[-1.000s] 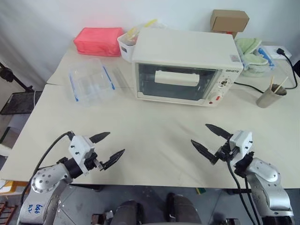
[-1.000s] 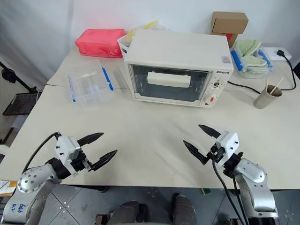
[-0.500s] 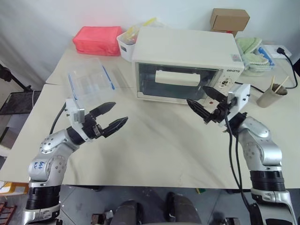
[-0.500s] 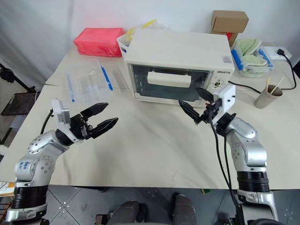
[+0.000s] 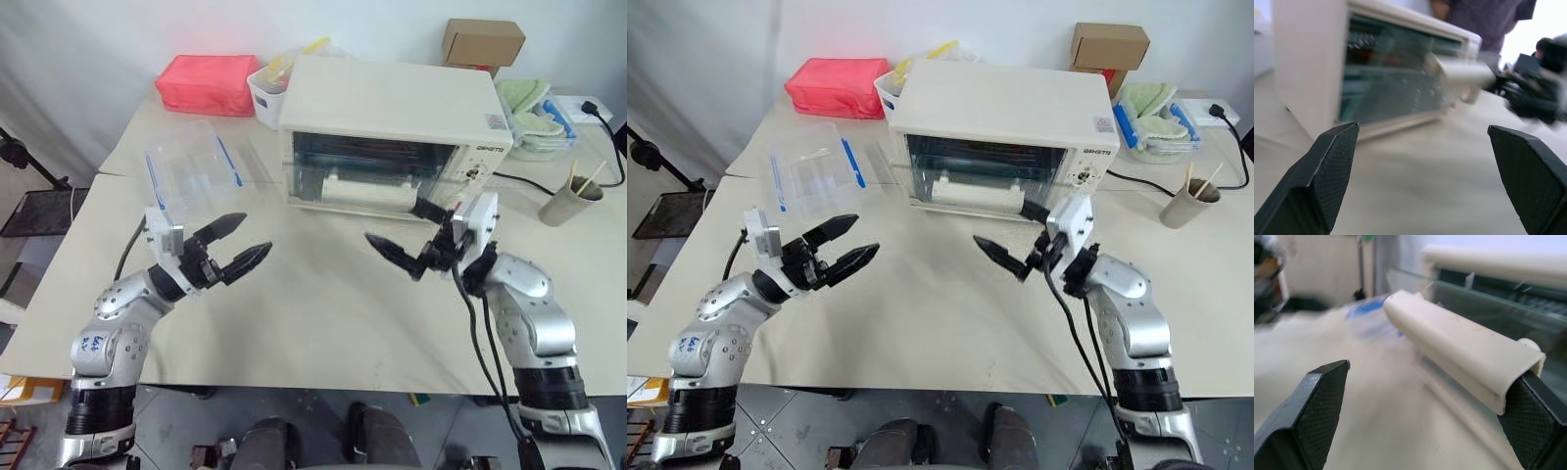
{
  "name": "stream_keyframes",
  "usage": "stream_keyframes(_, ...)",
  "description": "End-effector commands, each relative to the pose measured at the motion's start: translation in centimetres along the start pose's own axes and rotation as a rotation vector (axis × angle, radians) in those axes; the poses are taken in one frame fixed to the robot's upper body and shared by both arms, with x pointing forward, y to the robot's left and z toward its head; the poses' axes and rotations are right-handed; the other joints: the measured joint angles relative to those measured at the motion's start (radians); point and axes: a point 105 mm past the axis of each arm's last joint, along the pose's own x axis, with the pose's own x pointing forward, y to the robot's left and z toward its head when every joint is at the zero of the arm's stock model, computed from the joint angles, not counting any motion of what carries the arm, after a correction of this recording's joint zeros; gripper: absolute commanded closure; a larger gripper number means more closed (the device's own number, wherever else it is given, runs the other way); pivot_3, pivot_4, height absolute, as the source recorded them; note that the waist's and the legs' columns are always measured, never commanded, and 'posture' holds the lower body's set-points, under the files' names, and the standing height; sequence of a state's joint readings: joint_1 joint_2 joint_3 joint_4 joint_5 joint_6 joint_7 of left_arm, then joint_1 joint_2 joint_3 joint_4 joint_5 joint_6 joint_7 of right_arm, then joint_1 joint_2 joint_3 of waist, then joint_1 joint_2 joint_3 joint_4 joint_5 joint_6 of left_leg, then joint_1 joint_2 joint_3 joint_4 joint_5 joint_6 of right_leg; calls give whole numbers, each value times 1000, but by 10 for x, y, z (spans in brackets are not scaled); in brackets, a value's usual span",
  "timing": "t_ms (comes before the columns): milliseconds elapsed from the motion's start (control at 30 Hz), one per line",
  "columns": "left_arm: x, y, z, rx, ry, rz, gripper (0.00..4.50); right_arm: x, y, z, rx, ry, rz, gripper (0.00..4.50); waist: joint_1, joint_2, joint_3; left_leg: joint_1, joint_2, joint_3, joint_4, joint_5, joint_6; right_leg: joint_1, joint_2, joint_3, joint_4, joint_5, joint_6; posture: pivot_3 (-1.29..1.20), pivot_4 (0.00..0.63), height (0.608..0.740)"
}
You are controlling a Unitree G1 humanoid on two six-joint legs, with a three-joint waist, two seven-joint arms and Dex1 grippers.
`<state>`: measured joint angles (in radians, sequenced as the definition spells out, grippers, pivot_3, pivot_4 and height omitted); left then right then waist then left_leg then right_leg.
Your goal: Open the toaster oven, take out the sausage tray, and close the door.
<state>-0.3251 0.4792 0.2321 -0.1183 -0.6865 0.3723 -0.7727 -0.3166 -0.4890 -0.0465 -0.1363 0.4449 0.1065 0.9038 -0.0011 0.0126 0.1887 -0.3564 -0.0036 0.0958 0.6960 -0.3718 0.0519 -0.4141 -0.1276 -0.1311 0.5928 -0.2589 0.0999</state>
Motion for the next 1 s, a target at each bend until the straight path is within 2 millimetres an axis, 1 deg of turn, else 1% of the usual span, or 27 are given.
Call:
stream_keyframes(33, 4, 12, 16, 12, -61, 21, 416, -5, 11, 14, -124, -24, 58, 0, 0, 0, 0, 0, 0, 0, 0, 0, 0, 0, 0, -1, 0, 0, 0, 0, 150, 740)
stream_keyframes(67, 6, 13, 17, 13, -65, 19, 623, -6, 12, 13, -133, -17, 59, 0, 0, 0, 0, 0, 0, 0, 0, 0, 0, 0, 0, -1, 0, 0, 0, 0, 150, 740)
stream_keyframes(100, 13, 19, 18, 23, -68, 27, 888, -8, 11, 11, -147, -7, 55, 0, 0, 0, 0, 0, 0, 0, 0, 0, 0, 0, 1, -1, 0, 0, 0, 0, 150, 740)
stream_keyframes(167, 23, 28, 19, 37, -66, 48, 1544, -10, 10, 9, -162, 3, 48, 0, 1, 0, 0, 0, 0, 0, 1, 0, 0, 0, 2, -2, 0, 0, 0, 0, 150, 740)
stream_keyframes(233, 41, 34, 16, 43, -62, 55, 2196, -11, 10, 8, -173, 4, 41, 0, 4, -1, 0, 0, 0, 0, 1, 0, 0, 0, 2, -2, 0, 0, 0, 0, 150, 740)
stream_keyframes(300, 61, 35, 9, 38, -52, 43, 2866, -12, 9, 8, -179, 4, 36, 0, 6, -1, 0, 0, 0, 0, 2, 0, 0, 1, 3, -2, 0, 0, 1, 0, 150, 740)
stream_keyframes(333, 67, 36, 8, 37, -49, 39, 3131, -12, 9, 8, -181, 4, 36, 0, 6, -1, 0, 0, 0, 0, 2, 0, 0, 1, 3, -2, 0, 0, 1, 0, 150, 740)
stream_keyframes(367, 74, 34, 5, 32, -49, 21, 3531, -12, 9, 8, -182, 5, 35, 0, 6, -1, 0, 0, 0, 0, 1, 0, 0, 1, 3, -2, 0, 1, 1, 0, 150, 740)
stream_keyframes(467, 93, 30, -2, 28, -38, -8, 4477, -13, 9, 7, -193, 8, 29, 0, 1, -1, 1, 0, 0, 1, 1, 0, 0, 1, 5, -2, -1, 1, 1, 0, 150, 740)
stream_keyframes(533, 102, 28, -6, 17, -31, -26, 4493, -14, 9, 6, -198, 9, 20, 0, 3, -2, 1, -1, 1, 1, 1, 0, 0, 1, 7, -2, -1, 1, 1, 0, 150, 740)
stream_keyframes(600, 106, 26, -10, 13, -21, -49, 4493, -17, 9, 5, -200, 14, 7, 0, 3, -2, 1, -1, 2, 1, 2, 0, 0, 1, 8, -1, -1, 1, 1, 0, 150, 740)
stream_keyframes(700, 106, 19, -22, 29, 34, -115, 4493, -31, 10, 1, -199, 40, -48, 0, 11, -2, 1, -1, 3, 1, 2, 1, 0, 1, 8, -1, -1, 1, 1, 0, 150, 740)
stream_keyframes(767, 104, 16, -28, 31, 60, -147, 4493, -44, 12, -3, -196, 68, -93, 0, 24, -2, 1, -1, 2, 1, 2, 0, 0, 1, 8, -1, -1, 1, 1, 0, 150, 740)
stream_keyframes(867, 100, 14, -35, 43, 93, -177, 4493, -64, 16, -9, -187, 113, -161, 0, 30, -2, 1, -2, 2, 0, 3, 0, 0, 1, 8, 0, -2, 1, 2, 0, 150, 740)
stream_keyframes(1000, 93, 9, -45, 61, 131, -219, 4493, -111, 27, -17, -191, 224, -301, 0, 32, -2, 1, 0, 2, 0, 3, 1, 0, 3, 8, 0, -2, 1, 2, 0, 150, 740)
